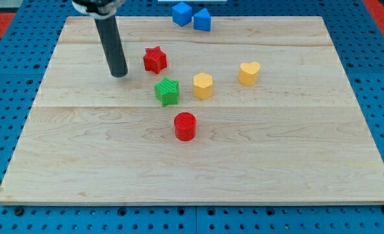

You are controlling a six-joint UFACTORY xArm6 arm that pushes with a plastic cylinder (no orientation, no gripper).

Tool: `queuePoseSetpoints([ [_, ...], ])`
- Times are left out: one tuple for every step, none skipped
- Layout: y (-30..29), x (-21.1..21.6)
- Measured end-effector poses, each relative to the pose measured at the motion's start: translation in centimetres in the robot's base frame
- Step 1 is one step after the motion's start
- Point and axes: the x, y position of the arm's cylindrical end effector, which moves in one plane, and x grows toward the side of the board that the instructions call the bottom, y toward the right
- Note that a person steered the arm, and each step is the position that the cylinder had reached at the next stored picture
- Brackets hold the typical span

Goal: Move the green circle horizontally to the red circle

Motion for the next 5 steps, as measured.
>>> queuePoseSetpoints([
  [6.0, 1.0],
  [8.8, 2.6],
  [10.7, 3.7],
  [7.3, 4.2],
  [9.2, 5.5],
])
